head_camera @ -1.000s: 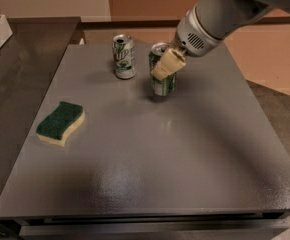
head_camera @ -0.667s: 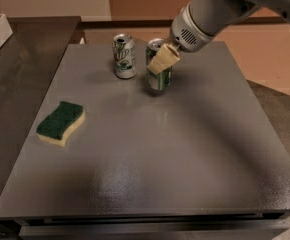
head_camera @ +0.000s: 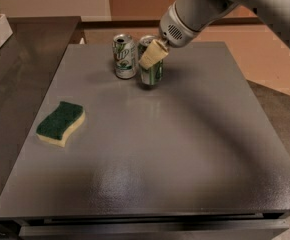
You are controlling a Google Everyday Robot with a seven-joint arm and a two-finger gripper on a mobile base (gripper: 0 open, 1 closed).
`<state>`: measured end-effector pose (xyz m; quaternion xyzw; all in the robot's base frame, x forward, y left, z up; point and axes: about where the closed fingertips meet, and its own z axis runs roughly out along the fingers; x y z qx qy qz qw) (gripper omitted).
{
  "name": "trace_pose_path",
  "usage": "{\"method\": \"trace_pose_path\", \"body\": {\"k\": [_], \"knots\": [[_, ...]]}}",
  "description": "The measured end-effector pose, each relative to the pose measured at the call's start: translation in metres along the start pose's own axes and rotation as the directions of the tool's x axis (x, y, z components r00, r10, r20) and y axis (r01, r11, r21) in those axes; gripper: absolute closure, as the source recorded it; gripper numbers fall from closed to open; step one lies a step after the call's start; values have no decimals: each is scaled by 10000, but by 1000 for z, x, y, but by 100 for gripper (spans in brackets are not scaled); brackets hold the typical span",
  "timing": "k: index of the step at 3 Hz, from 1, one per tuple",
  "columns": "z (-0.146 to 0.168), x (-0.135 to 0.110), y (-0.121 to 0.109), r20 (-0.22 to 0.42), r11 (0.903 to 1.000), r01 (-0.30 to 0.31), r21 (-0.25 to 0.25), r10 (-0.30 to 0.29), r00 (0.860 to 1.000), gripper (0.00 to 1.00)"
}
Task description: Move green can near 7up can
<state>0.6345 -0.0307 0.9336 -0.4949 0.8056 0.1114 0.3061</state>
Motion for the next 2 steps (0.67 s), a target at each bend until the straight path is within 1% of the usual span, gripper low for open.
{"method": "trace_pose_path", "body": {"k": [1, 2], "knots": [[11, -8, -1, -109, 9999, 49, -98, -50, 9999, 59], [22, -6, -2, -257, 9998, -33, -215, 27, 9997, 35]]}}
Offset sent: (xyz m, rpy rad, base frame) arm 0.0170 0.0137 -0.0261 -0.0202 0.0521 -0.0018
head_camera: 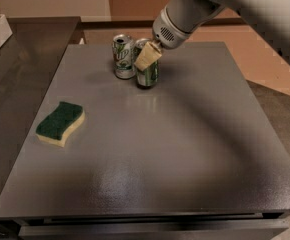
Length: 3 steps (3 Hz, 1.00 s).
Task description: Move green can near 7up can
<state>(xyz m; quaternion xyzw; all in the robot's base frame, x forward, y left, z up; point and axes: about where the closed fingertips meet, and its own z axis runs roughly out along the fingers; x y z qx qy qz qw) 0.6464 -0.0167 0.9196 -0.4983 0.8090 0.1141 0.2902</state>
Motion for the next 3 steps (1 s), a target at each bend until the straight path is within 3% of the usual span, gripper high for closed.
{"method": "trace_pose_path", "body": {"k": [1, 2, 3], "knots": [[8, 6, -1, -82, 9999, -147, -77, 147, 9999, 13], [11, 13, -1, -36, 9999, -125, 114, 126, 9999, 0], [11, 13, -1, -37, 9999, -125, 113, 125, 9999, 0]]}}
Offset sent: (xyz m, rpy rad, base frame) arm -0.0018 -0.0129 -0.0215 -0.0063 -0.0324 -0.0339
